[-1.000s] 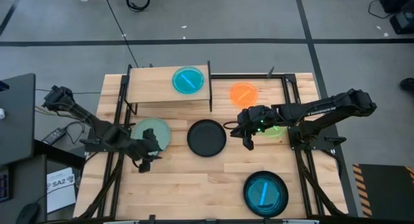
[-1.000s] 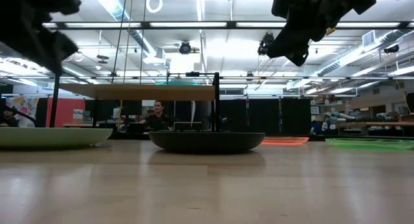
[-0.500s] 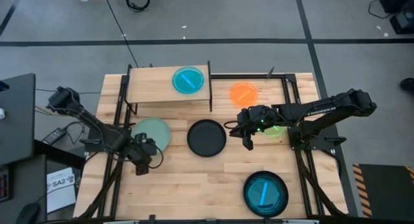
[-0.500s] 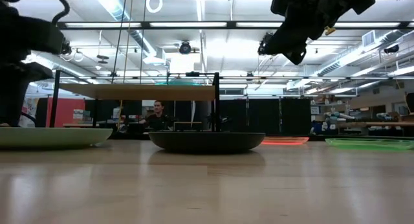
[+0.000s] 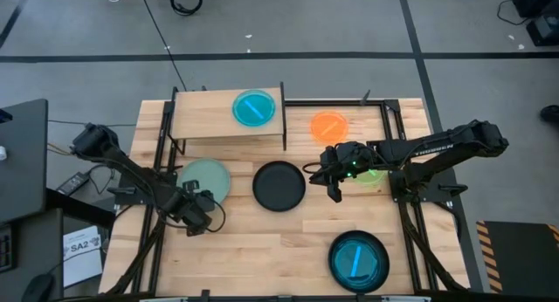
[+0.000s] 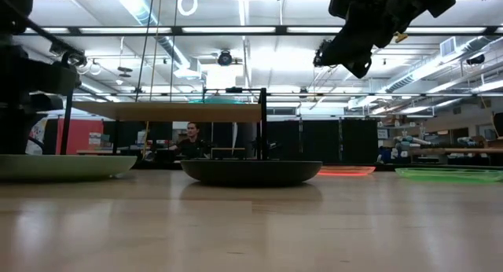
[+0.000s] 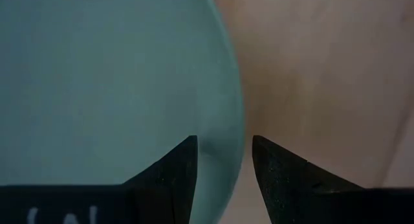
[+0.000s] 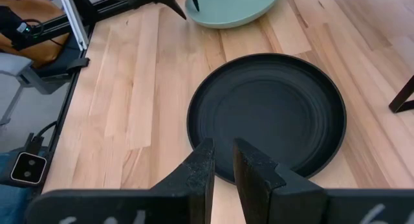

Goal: Place and stack plates onto a shelf
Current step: Put the light blue plate on the shelf

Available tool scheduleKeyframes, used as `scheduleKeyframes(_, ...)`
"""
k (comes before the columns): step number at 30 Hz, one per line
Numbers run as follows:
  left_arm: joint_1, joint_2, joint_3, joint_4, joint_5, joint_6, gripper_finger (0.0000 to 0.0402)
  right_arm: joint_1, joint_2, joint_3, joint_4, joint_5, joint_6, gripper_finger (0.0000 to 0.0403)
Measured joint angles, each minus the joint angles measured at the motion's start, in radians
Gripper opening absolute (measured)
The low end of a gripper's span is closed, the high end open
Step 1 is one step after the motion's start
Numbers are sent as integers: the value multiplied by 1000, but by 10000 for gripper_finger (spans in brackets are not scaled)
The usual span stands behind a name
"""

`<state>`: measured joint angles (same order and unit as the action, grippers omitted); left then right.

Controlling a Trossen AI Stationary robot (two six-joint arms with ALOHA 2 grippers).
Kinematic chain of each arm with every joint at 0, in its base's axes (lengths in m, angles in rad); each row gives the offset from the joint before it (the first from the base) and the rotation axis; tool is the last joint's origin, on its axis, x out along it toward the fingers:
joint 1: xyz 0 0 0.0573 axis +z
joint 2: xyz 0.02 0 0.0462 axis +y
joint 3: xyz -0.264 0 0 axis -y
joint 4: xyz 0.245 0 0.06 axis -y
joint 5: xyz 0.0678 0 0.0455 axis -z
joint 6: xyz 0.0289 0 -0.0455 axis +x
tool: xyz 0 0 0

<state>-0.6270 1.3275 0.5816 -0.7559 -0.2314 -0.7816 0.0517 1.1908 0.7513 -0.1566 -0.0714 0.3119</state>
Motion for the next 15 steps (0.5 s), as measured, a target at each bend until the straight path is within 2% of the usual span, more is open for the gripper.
scheduleKeyframes(5,0,35,0,2,-1,-21,149,0,0,0,0,0,0,62)
scheduleKeyframes(15,0,39,1,-3,-10,-19,85,0,0,0,0,0,0,62)
